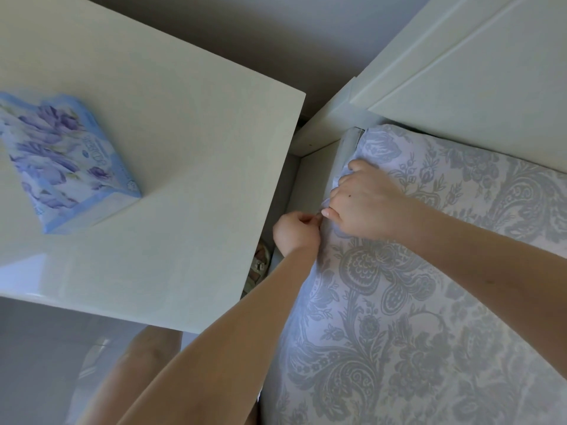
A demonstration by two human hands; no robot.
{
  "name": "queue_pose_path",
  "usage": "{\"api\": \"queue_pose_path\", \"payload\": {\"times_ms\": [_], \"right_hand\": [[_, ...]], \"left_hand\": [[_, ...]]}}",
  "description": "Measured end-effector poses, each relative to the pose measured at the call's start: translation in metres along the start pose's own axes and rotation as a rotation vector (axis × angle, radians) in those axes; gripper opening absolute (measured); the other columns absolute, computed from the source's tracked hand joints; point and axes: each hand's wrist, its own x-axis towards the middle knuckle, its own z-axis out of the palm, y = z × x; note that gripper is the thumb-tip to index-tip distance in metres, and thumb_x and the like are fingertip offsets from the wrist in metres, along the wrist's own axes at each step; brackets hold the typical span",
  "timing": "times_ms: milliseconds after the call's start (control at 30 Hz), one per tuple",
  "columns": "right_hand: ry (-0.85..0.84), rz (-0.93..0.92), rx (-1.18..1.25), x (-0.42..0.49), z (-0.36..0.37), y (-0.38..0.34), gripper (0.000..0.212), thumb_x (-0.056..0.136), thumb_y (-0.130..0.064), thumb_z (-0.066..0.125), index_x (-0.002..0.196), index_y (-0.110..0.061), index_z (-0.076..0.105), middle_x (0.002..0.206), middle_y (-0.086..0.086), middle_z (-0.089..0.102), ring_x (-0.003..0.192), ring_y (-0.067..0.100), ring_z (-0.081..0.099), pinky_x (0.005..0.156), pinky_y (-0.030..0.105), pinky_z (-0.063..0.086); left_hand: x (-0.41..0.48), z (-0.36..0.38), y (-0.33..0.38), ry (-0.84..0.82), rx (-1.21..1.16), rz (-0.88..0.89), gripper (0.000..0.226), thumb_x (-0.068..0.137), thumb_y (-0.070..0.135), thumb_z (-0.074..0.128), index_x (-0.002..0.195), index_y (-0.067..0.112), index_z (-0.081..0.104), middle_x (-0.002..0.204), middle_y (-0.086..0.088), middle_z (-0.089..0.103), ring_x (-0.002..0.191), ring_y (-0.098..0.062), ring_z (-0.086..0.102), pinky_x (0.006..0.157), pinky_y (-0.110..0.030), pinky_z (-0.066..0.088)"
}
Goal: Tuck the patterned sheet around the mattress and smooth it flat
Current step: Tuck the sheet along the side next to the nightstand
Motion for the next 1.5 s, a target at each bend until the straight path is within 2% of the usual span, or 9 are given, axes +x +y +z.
{"api": "queue_pose_path", "payload": {"times_ms": [233,367,433,667,900,1067,1200,1367,1500], "right_hand": [[-0.203,0.009,0.076,0.01,-0.011,0.003,0.055,0.101,-0.041,0.017,0.095,-0.014,0.066,0.096,0.003,0.069,0.09,0.021,0.058,0.095,0.035,0.031],[-0.28,-0.009,0.069,0.008,-0.015,0.007,0.06,0.101,-0.042,0.012,0.094,-0.013,0.065,0.098,0.005,0.068,0.092,0.022,0.057,0.099,0.037,0.029],[-0.349,-0.015,0.086,0.012,-0.021,0.007,0.059,0.101,-0.041,0.01,0.088,-0.012,0.06,0.101,0.007,0.067,0.098,0.021,0.056,0.104,0.039,0.023],[-0.575,-0.028,0.075,0.024,-0.035,-0.001,0.052,0.103,-0.038,0.011,0.128,-0.024,0.054,0.127,0.007,0.057,0.126,0.021,0.042,0.113,0.042,0.008],[-0.477,-0.014,0.103,0.032,-0.015,-0.002,0.064,0.102,-0.041,0.008,0.098,-0.014,0.065,0.106,0.005,0.066,0.112,0.019,0.053,0.113,0.04,0.012],[-0.382,0.019,0.138,0.032,-0.011,-0.001,0.059,0.102,-0.042,0.013,0.059,-0.013,0.042,0.066,-0.002,0.049,0.073,0.019,0.047,0.101,0.038,0.032],[-0.394,0.047,0.17,0.033,-0.012,0.0,0.055,0.101,-0.042,0.017,0.068,-0.013,0.049,0.061,-0.001,0.04,0.072,0.022,0.044,0.09,0.037,0.039],[-0.358,0.048,0.182,0.032,-0.012,-0.001,0.056,0.101,-0.043,0.018,0.057,-0.014,0.038,0.058,0.001,0.04,0.063,0.02,0.041,0.087,0.037,0.041],[-0.294,0.013,0.138,0.029,-0.008,0.001,0.06,0.1,-0.046,0.018,0.063,-0.013,0.05,0.068,0.0,0.054,0.082,0.022,0.052,0.089,0.037,0.035]], "left_hand": [[-0.04,-0.012,-0.013,-0.064,-0.163,0.032,0.02,0.094,0.022,0.052,0.106,0.016,0.066,0.096,0.006,0.068,0.085,-0.008,0.057,0.074,-0.018,0.04],[-0.059,-0.012,-0.024,-0.132,-0.208,0.07,0.035,0.099,0.026,0.041,0.069,0.016,0.056,0.06,0.009,0.05,0.058,-0.007,0.045,0.057,-0.021,0.036],[-0.064,-0.011,-0.021,-0.148,-0.177,0.071,0.044,0.101,0.03,0.035,0.069,0.007,0.054,0.058,0.005,0.045,0.059,-0.012,0.043,0.06,-0.027,0.036],[-0.051,-0.007,-0.01,-0.44,-0.258,-0.167,0.053,0.098,0.05,0.024,0.123,0.021,0.061,0.118,-0.004,0.065,0.108,-0.021,0.058,0.099,-0.035,0.043],[-0.031,-0.007,-0.006,-0.448,-0.243,-0.224,0.048,0.098,0.041,0.028,0.106,0.01,0.063,0.102,-0.009,0.066,0.099,-0.025,0.06,0.088,-0.035,0.045],[-0.025,-0.027,-0.012,-0.319,-0.262,-0.107,0.029,0.093,0.036,0.037,0.097,0.012,0.054,0.097,-0.009,0.064,0.096,-0.028,0.06,0.091,-0.044,0.049],[-0.04,-0.037,-0.011,-0.276,-0.225,0.063,0.028,0.097,0.021,0.037,0.076,0.008,0.051,0.072,-0.002,0.049,0.067,-0.015,0.043,0.061,-0.024,0.035],[-0.053,-0.027,-0.016,-0.341,-0.182,-0.062,0.046,0.1,0.03,0.032,0.099,-0.002,0.065,0.1,-0.016,0.066,0.093,-0.025,0.058,0.087,-0.034,0.045],[-0.058,-0.02,-0.014,-0.279,-0.16,-0.012,0.039,0.099,0.021,0.034,0.077,-0.003,0.054,0.083,-0.013,0.057,0.081,-0.024,0.048,0.068,-0.028,0.033]]}}
